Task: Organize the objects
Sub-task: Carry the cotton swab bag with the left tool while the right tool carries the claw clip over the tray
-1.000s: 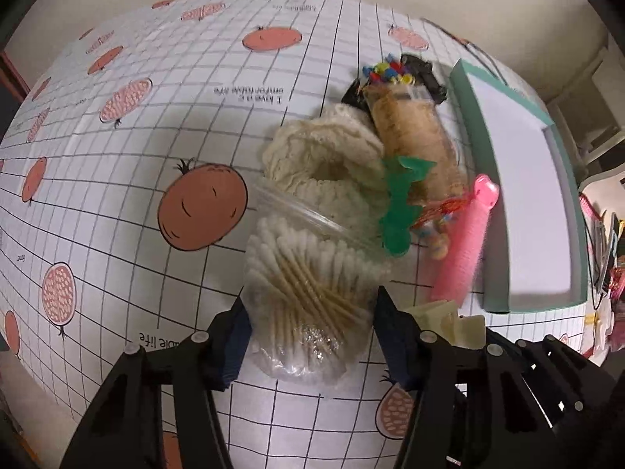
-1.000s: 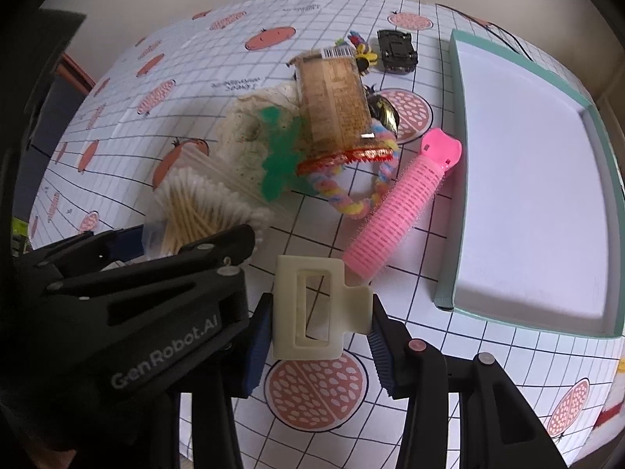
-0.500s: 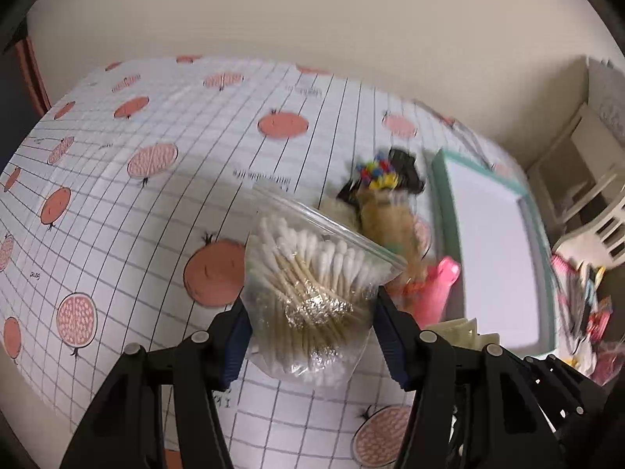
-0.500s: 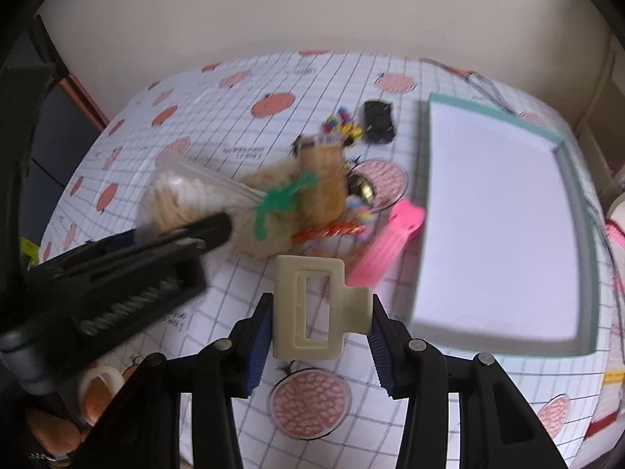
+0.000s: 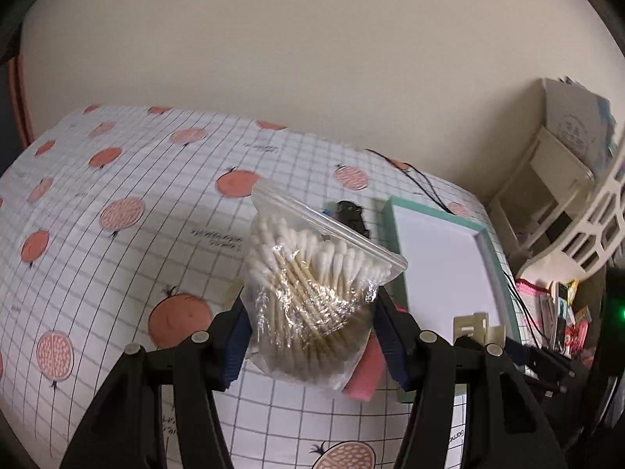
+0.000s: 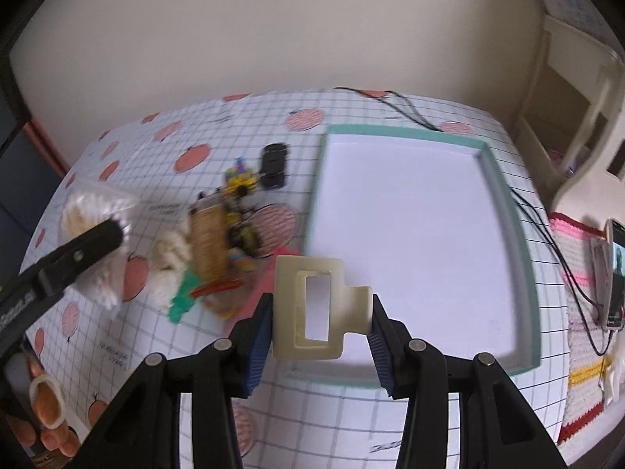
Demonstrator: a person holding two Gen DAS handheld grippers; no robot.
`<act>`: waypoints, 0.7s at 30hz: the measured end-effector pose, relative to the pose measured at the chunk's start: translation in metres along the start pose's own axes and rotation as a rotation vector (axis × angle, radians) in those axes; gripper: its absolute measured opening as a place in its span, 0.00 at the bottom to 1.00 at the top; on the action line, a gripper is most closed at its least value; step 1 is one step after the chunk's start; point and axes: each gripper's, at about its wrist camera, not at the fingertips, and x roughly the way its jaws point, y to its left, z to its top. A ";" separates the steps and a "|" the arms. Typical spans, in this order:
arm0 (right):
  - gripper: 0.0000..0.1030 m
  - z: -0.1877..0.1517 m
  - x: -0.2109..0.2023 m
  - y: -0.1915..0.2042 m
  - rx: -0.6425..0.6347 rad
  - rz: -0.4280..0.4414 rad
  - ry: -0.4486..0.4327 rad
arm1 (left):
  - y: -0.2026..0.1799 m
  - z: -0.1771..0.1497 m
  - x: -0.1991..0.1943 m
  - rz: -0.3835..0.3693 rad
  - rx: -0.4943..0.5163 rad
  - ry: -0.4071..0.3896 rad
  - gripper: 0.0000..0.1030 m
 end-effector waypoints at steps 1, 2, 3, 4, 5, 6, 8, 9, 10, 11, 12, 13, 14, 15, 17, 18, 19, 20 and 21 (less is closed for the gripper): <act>0.47 0.001 0.000 -0.006 0.014 -0.002 -0.006 | -0.005 0.000 0.001 -0.005 0.014 -0.006 0.58; 0.47 0.003 0.000 -0.014 0.027 -0.010 -0.014 | -0.010 0.001 0.002 -0.011 0.027 -0.011 0.58; 0.47 0.004 0.001 -0.018 0.032 -0.019 -0.020 | -0.015 0.001 0.002 -0.016 0.041 -0.017 0.58; 0.47 0.005 0.002 -0.022 0.034 -0.029 -0.027 | -0.021 0.002 0.002 -0.023 0.055 -0.027 0.58; 0.47 0.007 0.002 -0.026 0.034 -0.040 -0.035 | -0.027 0.003 0.003 -0.030 0.066 -0.035 0.58; 0.47 0.008 0.003 -0.030 0.031 -0.051 -0.045 | -0.032 0.005 0.004 -0.036 0.076 -0.041 0.58; 0.47 0.012 0.003 -0.036 0.022 -0.070 -0.069 | -0.042 0.009 0.010 -0.058 0.082 -0.045 0.59; 0.47 0.015 0.003 -0.040 0.017 -0.073 -0.082 | -0.045 0.011 0.014 -0.063 0.077 -0.042 0.59; 0.47 0.015 0.002 -0.042 0.014 -0.075 -0.093 | -0.048 0.012 0.016 -0.068 0.073 -0.036 0.59; 0.47 0.016 0.002 -0.045 0.014 -0.077 -0.103 | -0.051 0.013 0.021 -0.077 0.068 -0.027 0.59; 0.47 0.018 0.001 -0.049 0.016 -0.080 -0.113 | -0.054 0.014 0.026 -0.084 0.064 -0.016 0.59; 0.47 0.019 0.002 -0.052 0.019 -0.083 -0.119 | -0.057 0.016 0.030 -0.085 0.065 -0.010 0.59; 0.47 0.020 0.003 -0.056 0.023 -0.088 -0.122 | -0.059 0.017 0.033 -0.085 0.069 -0.004 0.59; 0.47 0.022 0.004 -0.060 0.031 -0.094 -0.125 | -0.063 0.019 0.038 -0.082 0.077 -0.001 0.59; 0.47 0.024 0.008 -0.067 0.044 -0.103 -0.126 | -0.071 0.022 0.045 -0.083 0.100 -0.005 0.59; 0.47 0.026 0.011 -0.071 0.047 -0.111 -0.127 | -0.074 0.023 0.049 -0.082 0.106 -0.004 0.59; 0.47 0.028 0.013 -0.074 0.047 -0.116 -0.127 | -0.077 0.023 0.053 -0.082 0.109 -0.001 0.59; 0.47 0.030 0.016 -0.078 0.045 -0.125 -0.126 | -0.079 0.024 0.057 -0.086 0.111 0.003 0.59; 0.47 0.031 0.020 -0.080 0.045 -0.130 -0.124 | -0.082 0.024 0.061 -0.092 0.111 0.007 0.59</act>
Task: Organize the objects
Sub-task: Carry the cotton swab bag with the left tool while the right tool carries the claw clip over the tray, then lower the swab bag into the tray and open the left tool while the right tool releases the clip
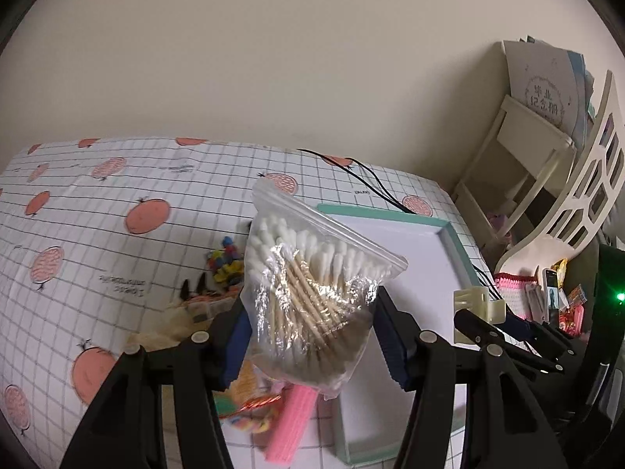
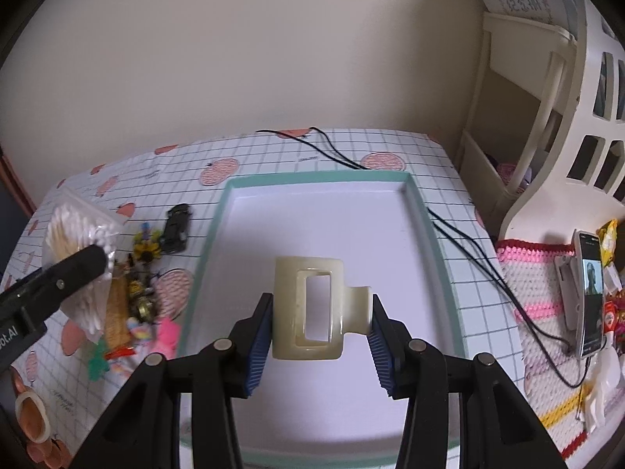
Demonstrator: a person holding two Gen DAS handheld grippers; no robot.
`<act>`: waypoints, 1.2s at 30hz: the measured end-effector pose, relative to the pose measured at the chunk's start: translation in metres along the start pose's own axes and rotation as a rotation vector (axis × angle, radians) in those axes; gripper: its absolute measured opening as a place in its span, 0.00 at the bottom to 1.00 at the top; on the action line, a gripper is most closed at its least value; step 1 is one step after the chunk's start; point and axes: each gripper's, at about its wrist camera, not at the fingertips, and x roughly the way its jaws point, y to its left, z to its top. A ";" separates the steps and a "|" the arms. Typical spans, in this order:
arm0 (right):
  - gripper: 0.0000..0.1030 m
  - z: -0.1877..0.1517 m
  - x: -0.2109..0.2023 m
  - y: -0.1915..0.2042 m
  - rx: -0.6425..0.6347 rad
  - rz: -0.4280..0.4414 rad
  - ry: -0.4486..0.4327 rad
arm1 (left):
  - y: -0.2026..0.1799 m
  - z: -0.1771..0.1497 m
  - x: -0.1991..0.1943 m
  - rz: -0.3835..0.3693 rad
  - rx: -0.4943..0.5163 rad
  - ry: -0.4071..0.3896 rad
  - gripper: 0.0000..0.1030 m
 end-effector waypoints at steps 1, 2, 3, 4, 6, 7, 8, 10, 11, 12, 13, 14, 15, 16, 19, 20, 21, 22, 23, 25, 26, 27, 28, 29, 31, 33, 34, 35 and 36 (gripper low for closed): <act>0.47 0.001 0.003 -0.003 0.003 -0.004 0.004 | -0.002 0.001 0.005 -0.006 -0.001 0.002 0.59; 0.47 0.002 0.007 -0.006 0.006 -0.007 0.006 | -0.004 0.001 0.008 -0.011 -0.002 0.002 0.59; 0.47 0.002 0.012 -0.009 0.012 -0.014 0.009 | -0.007 0.002 0.014 -0.017 -0.005 0.002 0.59; 0.47 0.002 0.014 -0.011 0.016 -0.019 0.011 | -0.010 0.002 0.018 -0.023 -0.006 0.004 0.59; 0.47 0.004 0.021 -0.018 0.031 -0.027 0.016 | -0.016 0.002 0.027 -0.033 0.004 0.016 0.59; 0.47 0.005 0.023 -0.020 0.037 -0.028 0.020 | -0.019 0.002 0.030 -0.034 0.012 0.019 0.59; 0.47 0.006 0.026 -0.023 0.044 -0.026 0.024 | -0.024 0.003 0.035 -0.035 0.025 0.022 0.59; 0.47 0.008 0.031 -0.026 0.052 -0.024 0.024 | -0.028 0.003 0.040 -0.041 0.032 0.026 0.59; 0.47 0.009 0.033 -0.028 0.053 -0.028 0.023 | -0.030 0.004 0.043 -0.045 0.031 0.027 0.59; 0.47 0.010 0.035 -0.029 0.054 -0.030 0.021 | -0.032 0.005 0.047 -0.051 0.031 0.030 0.59; 0.47 0.010 0.036 -0.030 0.056 -0.033 0.019 | -0.033 0.006 0.050 -0.053 0.031 0.032 0.59; 0.47 0.010 0.038 -0.031 0.057 -0.036 0.019 | -0.035 0.007 0.053 -0.056 0.033 0.030 0.59; 0.47 0.010 0.040 -0.031 0.056 -0.038 0.019 | -0.036 0.008 0.054 -0.058 0.032 0.028 0.59; 0.47 0.010 0.042 -0.031 0.052 -0.040 0.022 | -0.036 0.009 0.056 -0.063 0.028 0.028 0.59; 0.47 0.011 0.048 -0.032 0.051 -0.037 0.024 | -0.036 0.011 0.064 -0.077 0.014 0.035 0.59; 0.47 0.012 0.051 -0.032 0.051 -0.039 0.023 | -0.037 0.011 0.067 -0.079 0.014 0.039 0.59; 0.47 0.012 0.052 -0.033 0.051 -0.042 0.022 | -0.038 0.012 0.072 -0.080 0.014 0.045 0.59; 0.47 0.012 0.054 -0.032 0.051 -0.045 0.019 | -0.038 0.011 0.074 -0.082 0.015 0.049 0.59; 0.47 0.013 0.056 -0.032 0.051 -0.046 0.017 | -0.038 0.011 0.076 -0.082 0.016 0.051 0.59; 0.47 0.013 0.060 -0.031 0.049 -0.050 0.013 | -0.039 0.011 0.082 -0.084 0.018 0.057 0.59; 0.47 0.013 0.062 -0.030 0.046 -0.048 0.014 | -0.040 0.010 0.085 -0.086 0.018 0.062 0.59; 0.47 0.013 0.064 -0.029 0.043 -0.050 0.013 | -0.040 0.010 0.089 -0.087 0.016 0.069 0.59; 0.47 0.013 0.065 -0.028 0.039 -0.054 0.011 | -0.040 0.009 0.092 -0.088 0.015 0.075 0.59; 0.47 0.013 0.067 -0.027 0.033 -0.057 0.009 | -0.040 0.008 0.096 -0.088 0.012 0.083 0.59; 0.47 0.013 0.070 -0.025 0.027 -0.060 0.008 | -0.038 0.007 0.101 -0.091 0.006 0.097 0.59; 0.47 0.012 0.074 -0.024 0.022 -0.063 0.014 | -0.037 0.005 0.105 -0.092 0.000 0.106 0.59; 0.47 0.011 0.075 -0.024 0.020 -0.066 0.016 | -0.037 0.004 0.105 -0.093 -0.002 0.105 0.59; 0.47 0.010 0.077 -0.024 0.019 -0.068 0.021 | -0.037 0.004 0.105 -0.095 -0.003 0.105 0.59; 0.47 0.010 0.078 -0.025 0.020 -0.068 0.025 | -0.038 0.004 0.106 -0.102 -0.005 0.107 0.59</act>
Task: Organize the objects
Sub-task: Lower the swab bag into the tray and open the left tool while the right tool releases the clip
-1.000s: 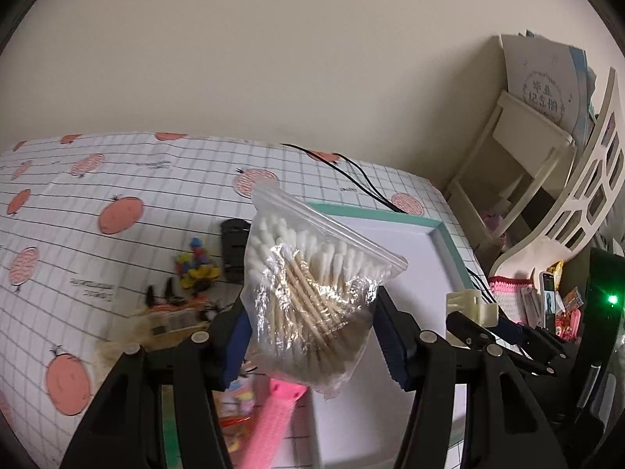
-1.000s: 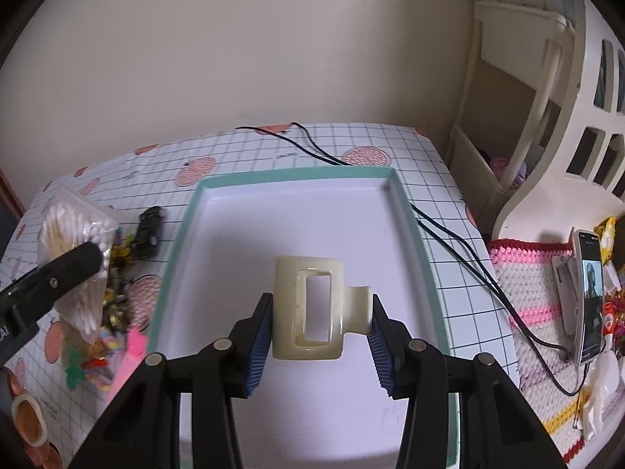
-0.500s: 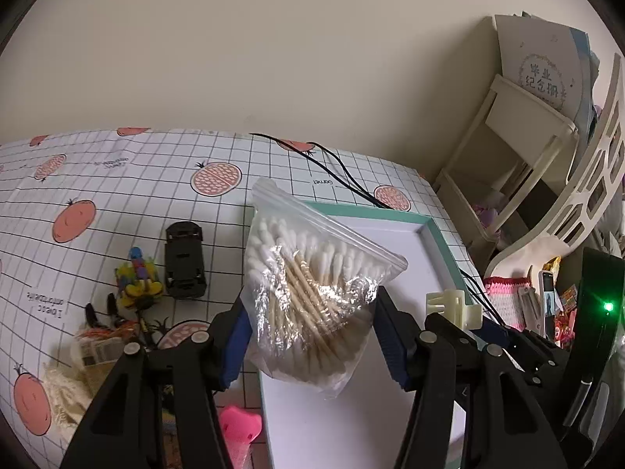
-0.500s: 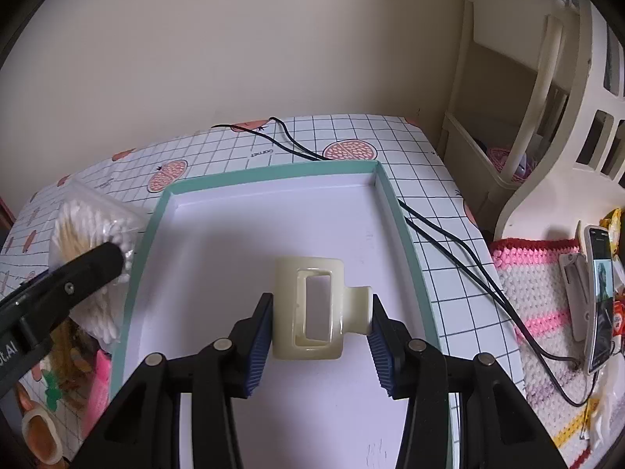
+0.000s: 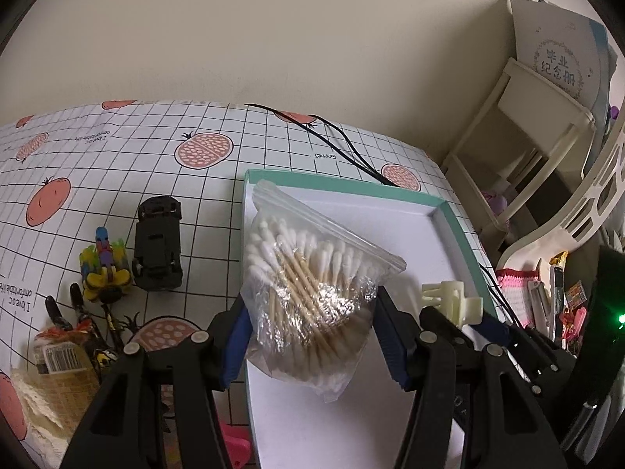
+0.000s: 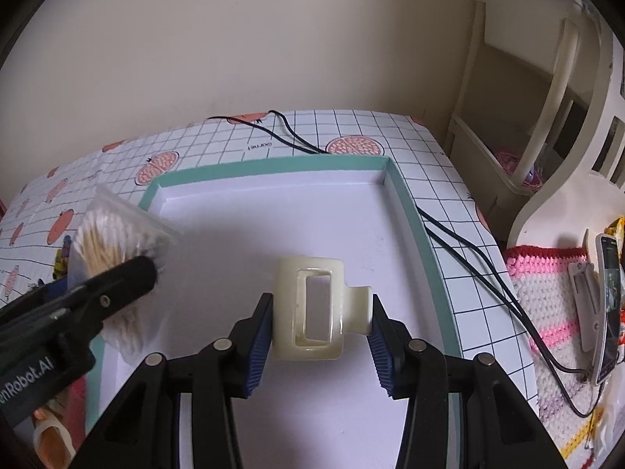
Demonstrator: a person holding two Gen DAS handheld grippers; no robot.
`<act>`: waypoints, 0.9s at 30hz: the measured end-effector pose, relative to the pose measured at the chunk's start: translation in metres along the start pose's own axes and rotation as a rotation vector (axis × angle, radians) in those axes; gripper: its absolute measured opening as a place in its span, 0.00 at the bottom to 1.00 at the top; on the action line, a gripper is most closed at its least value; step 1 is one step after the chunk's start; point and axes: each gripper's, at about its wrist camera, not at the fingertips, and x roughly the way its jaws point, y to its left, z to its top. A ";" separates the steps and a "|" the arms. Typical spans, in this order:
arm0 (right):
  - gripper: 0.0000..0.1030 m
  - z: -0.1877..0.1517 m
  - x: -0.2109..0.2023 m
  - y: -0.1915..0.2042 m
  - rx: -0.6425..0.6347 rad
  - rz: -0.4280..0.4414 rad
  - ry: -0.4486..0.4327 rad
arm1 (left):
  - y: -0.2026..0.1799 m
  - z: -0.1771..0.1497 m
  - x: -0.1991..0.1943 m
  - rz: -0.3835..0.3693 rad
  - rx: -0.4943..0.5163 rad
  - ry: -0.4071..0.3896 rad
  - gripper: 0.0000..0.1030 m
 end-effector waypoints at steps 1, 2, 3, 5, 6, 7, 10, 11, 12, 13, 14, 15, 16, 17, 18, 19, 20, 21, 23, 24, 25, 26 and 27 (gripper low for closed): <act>0.47 0.000 0.000 0.000 0.000 0.000 -0.002 | 0.000 0.000 0.000 -0.005 0.000 0.002 0.59; 0.47 -0.001 -0.001 0.000 -0.001 0.001 -0.002 | -0.001 -0.001 0.002 -0.013 -0.001 0.013 0.59; 0.47 -0.001 -0.001 0.000 -0.002 0.000 -0.002 | -0.002 -0.002 0.003 -0.011 0.000 0.018 0.59; 0.47 -0.001 -0.002 0.000 -0.004 -0.001 -0.002 | -0.003 -0.003 0.003 -0.007 0.007 0.024 0.59; 0.47 -0.001 -0.002 0.000 -0.006 -0.001 -0.002 | -0.003 -0.003 0.003 -0.006 0.010 0.025 0.59; 0.47 -0.002 -0.002 0.000 -0.007 -0.001 -0.001 | -0.003 -0.003 0.003 -0.008 0.012 0.026 0.59; 0.50 -0.001 -0.003 0.000 -0.019 -0.011 -0.002 | -0.003 -0.003 0.001 -0.014 0.007 0.031 0.60; 0.53 -0.001 -0.003 0.000 -0.021 -0.013 -0.002 | -0.003 -0.003 0.000 -0.016 0.004 0.032 0.60; 0.56 -0.001 -0.004 0.000 -0.020 -0.012 -0.004 | -0.002 -0.003 0.000 -0.016 -0.001 0.036 0.61; 0.57 -0.001 -0.005 -0.001 -0.019 -0.010 -0.006 | -0.001 -0.003 0.000 -0.015 -0.006 0.039 0.61; 0.57 -0.001 -0.007 -0.001 -0.018 -0.010 -0.009 | -0.001 -0.003 0.000 -0.016 -0.010 0.042 0.61; 0.57 0.000 -0.008 -0.001 -0.018 -0.008 -0.011 | 0.000 -0.003 -0.001 -0.019 -0.017 0.043 0.61; 0.57 0.001 -0.009 -0.001 -0.019 -0.007 -0.013 | 0.000 -0.003 -0.002 -0.019 -0.020 0.044 0.61; 0.57 0.001 -0.011 -0.001 -0.020 -0.006 -0.017 | 0.001 -0.002 -0.003 -0.019 -0.023 0.044 0.61; 0.57 0.001 -0.012 -0.001 -0.020 -0.004 -0.018 | 0.001 -0.002 -0.006 -0.019 -0.025 0.043 0.61; 0.57 0.001 -0.014 0.000 -0.020 0.002 -0.019 | 0.001 -0.002 -0.008 -0.019 -0.026 0.041 0.61; 0.57 0.001 -0.015 0.000 -0.021 0.006 -0.020 | 0.002 -0.002 -0.009 -0.019 -0.026 0.040 0.61; 0.57 0.001 -0.017 0.000 -0.021 0.007 -0.023 | 0.002 -0.002 -0.013 -0.019 -0.028 0.038 0.64; 0.58 0.000 -0.019 0.000 -0.016 0.007 -0.024 | 0.003 -0.001 -0.017 -0.022 -0.034 0.031 0.69; 0.62 0.000 -0.019 -0.001 -0.009 0.013 -0.024 | 0.003 -0.001 -0.020 -0.021 -0.038 0.026 0.70; 0.63 0.000 -0.020 -0.001 -0.003 0.017 -0.024 | 0.004 -0.001 -0.021 -0.017 -0.041 0.026 0.70; 0.65 0.000 -0.021 -0.002 0.003 0.018 -0.025 | 0.004 0.000 -0.023 -0.014 -0.044 0.026 0.70; 0.66 -0.001 -0.022 -0.002 0.007 0.017 -0.027 | 0.006 0.000 -0.025 -0.011 -0.048 0.026 0.70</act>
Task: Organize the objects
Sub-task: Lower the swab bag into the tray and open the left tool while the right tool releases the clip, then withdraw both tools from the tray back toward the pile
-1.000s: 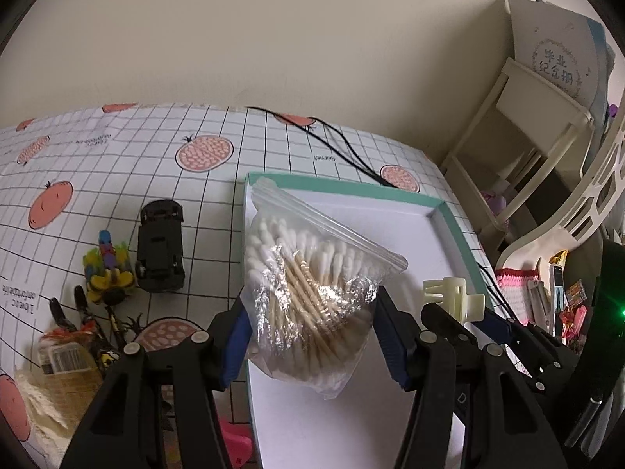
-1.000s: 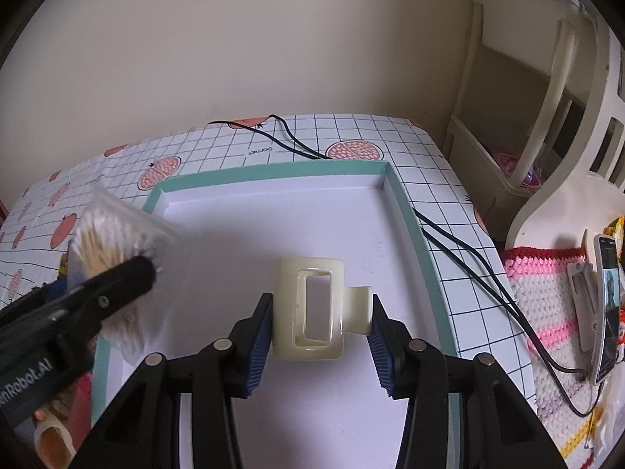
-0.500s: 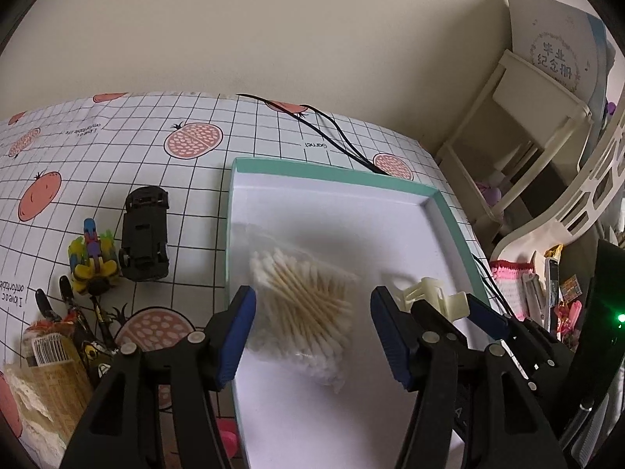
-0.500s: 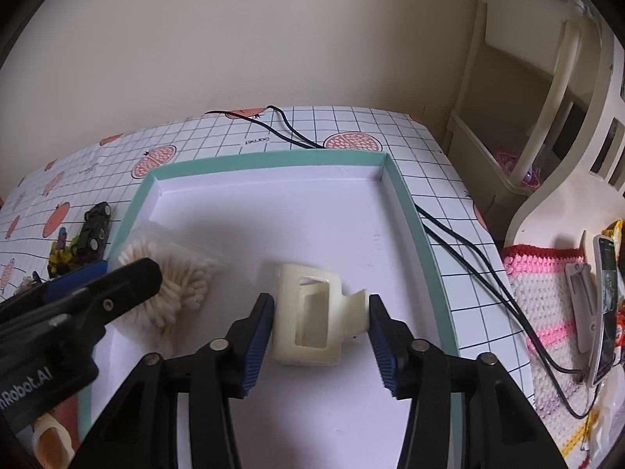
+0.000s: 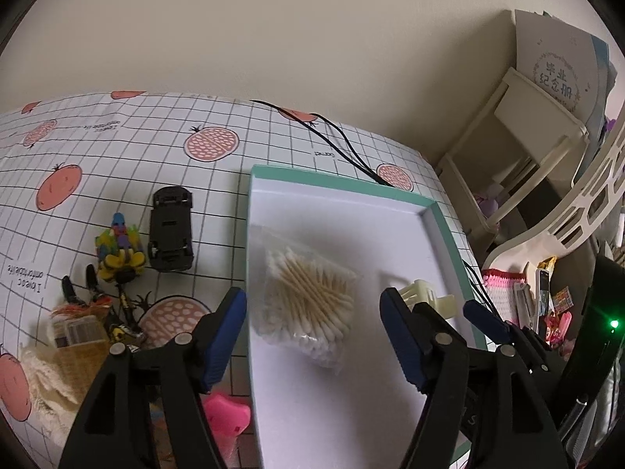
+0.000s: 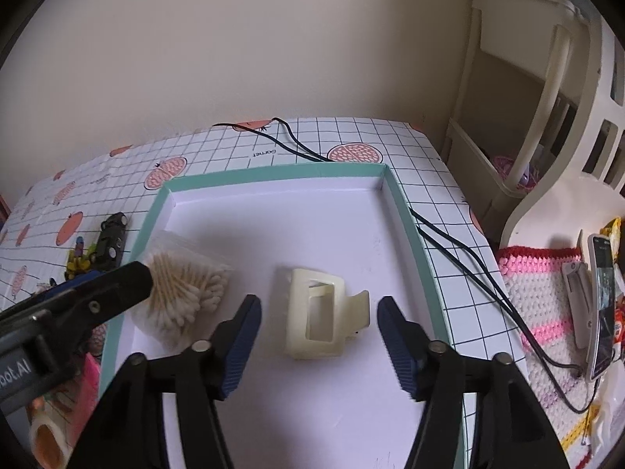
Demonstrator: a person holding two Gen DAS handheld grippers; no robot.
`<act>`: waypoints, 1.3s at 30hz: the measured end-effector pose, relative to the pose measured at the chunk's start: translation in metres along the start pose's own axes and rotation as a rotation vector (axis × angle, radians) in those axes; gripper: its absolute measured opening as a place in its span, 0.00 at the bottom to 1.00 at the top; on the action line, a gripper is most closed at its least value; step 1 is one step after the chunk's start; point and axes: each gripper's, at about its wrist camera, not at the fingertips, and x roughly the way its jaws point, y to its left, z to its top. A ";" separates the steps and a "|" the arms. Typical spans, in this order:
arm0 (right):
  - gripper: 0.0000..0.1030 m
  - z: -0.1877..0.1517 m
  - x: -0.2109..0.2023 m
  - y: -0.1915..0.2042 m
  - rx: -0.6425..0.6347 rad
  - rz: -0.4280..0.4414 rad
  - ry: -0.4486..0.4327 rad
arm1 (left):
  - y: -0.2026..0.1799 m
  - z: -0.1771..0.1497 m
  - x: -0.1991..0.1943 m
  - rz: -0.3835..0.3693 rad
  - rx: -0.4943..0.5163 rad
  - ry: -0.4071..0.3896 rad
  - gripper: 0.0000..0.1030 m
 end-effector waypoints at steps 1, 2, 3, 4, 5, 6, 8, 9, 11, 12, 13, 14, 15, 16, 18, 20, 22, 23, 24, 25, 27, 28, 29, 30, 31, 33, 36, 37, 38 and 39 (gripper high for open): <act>0.66 0.000 -0.001 -0.001 0.002 0.000 -0.001 | 0.001 0.000 -0.001 0.004 -0.002 0.000 0.70; 0.67 -0.001 -0.001 -0.001 0.004 0.001 -0.001 | 0.002 0.000 -0.002 0.010 -0.003 0.002 0.70; 0.69 -0.001 -0.001 -0.001 0.007 0.000 0.000 | 0.002 -0.001 -0.002 0.014 -0.002 0.004 0.71; 0.71 -0.002 -0.001 -0.002 0.009 -0.001 0.001 | 0.002 -0.001 -0.003 0.018 -0.001 0.005 0.74; 0.72 -0.002 -0.002 -0.003 0.012 -0.002 0.000 | 0.002 -0.002 -0.002 0.024 0.002 0.006 0.77; 0.73 -0.003 -0.002 -0.004 0.018 -0.003 -0.004 | 0.002 -0.002 -0.003 0.032 0.005 0.005 0.80; 0.75 -0.004 -0.003 -0.006 0.030 -0.002 -0.006 | 0.003 -0.003 -0.004 0.039 0.007 0.003 0.81; 0.78 -0.004 -0.003 -0.007 0.037 -0.001 -0.005 | 0.004 -0.003 -0.005 0.043 0.005 0.001 0.81; 0.83 -0.005 -0.002 -0.009 0.046 0.004 -0.005 | 0.004 -0.003 -0.006 0.046 0.004 -0.004 0.82; 0.85 -0.006 -0.002 -0.009 0.047 0.002 -0.004 | 0.005 -0.003 -0.006 0.050 0.004 -0.006 0.83; 0.85 -0.006 -0.002 -0.010 0.047 -0.002 -0.003 | 0.005 -0.004 -0.006 0.051 0.004 -0.006 0.84; 0.85 -0.006 -0.002 -0.010 0.047 -0.004 -0.001 | 0.005 -0.004 -0.006 0.051 0.004 -0.006 0.84; 0.86 -0.007 -0.002 -0.011 0.048 -0.006 -0.001 | 0.006 -0.004 -0.006 0.056 0.004 -0.005 0.84; 0.87 -0.007 -0.002 -0.011 0.050 -0.006 -0.001 | 0.006 -0.004 -0.006 0.060 0.003 -0.006 0.84; 0.97 -0.008 -0.003 -0.013 0.055 -0.009 -0.001 | 0.007 -0.004 -0.006 0.066 -0.001 -0.011 0.85; 0.99 -0.009 -0.004 -0.013 0.056 -0.013 -0.002 | 0.010 -0.004 -0.008 0.078 -0.009 -0.016 0.93; 1.00 -0.010 -0.005 -0.014 0.057 -0.016 -0.001 | 0.012 -0.004 -0.010 0.082 -0.017 -0.026 0.96; 1.00 -0.010 -0.005 -0.014 0.059 -0.015 0.001 | 0.013 -0.004 -0.011 0.085 -0.019 -0.026 0.96; 1.00 -0.010 -0.005 -0.014 0.061 -0.014 0.004 | 0.014 -0.004 -0.012 0.086 -0.023 -0.023 0.96; 1.00 -0.011 -0.005 -0.014 0.061 -0.013 0.006 | 0.015 -0.004 -0.012 0.087 -0.025 -0.022 0.96; 1.00 -0.012 -0.006 -0.014 0.060 -0.012 0.009 | 0.016 -0.005 -0.013 0.094 -0.028 -0.025 0.96; 1.00 -0.012 -0.007 -0.014 0.059 -0.014 0.008 | 0.017 -0.005 -0.014 0.097 -0.028 -0.026 0.96; 1.00 -0.012 -0.008 -0.014 0.057 -0.017 0.005 | 0.017 -0.005 -0.015 0.105 -0.029 -0.030 0.97; 1.00 -0.012 -0.009 -0.013 0.057 -0.018 -0.001 | 0.018 -0.005 -0.017 0.108 -0.031 -0.033 0.99; 1.00 -0.013 -0.011 -0.013 0.055 -0.020 -0.005 | 0.018 -0.005 -0.018 0.110 -0.033 -0.037 1.00; 1.00 -0.013 -0.014 -0.013 0.054 -0.022 -0.010 | 0.019 -0.005 -0.023 0.105 -0.037 -0.048 1.00; 1.00 -0.013 -0.019 -0.012 0.051 -0.020 -0.020 | 0.020 -0.004 -0.029 0.102 -0.034 -0.056 1.00; 1.00 -0.014 -0.022 -0.011 0.056 -0.019 -0.023 | 0.020 -0.004 -0.030 0.100 -0.032 -0.057 1.00; 1.00 -0.013 -0.024 -0.012 0.063 -0.016 -0.027 | 0.020 -0.005 -0.033 0.099 -0.030 -0.058 1.00; 1.00 -0.013 -0.027 -0.012 0.073 -0.007 -0.032 | 0.020 -0.005 -0.036 0.098 -0.028 -0.062 1.00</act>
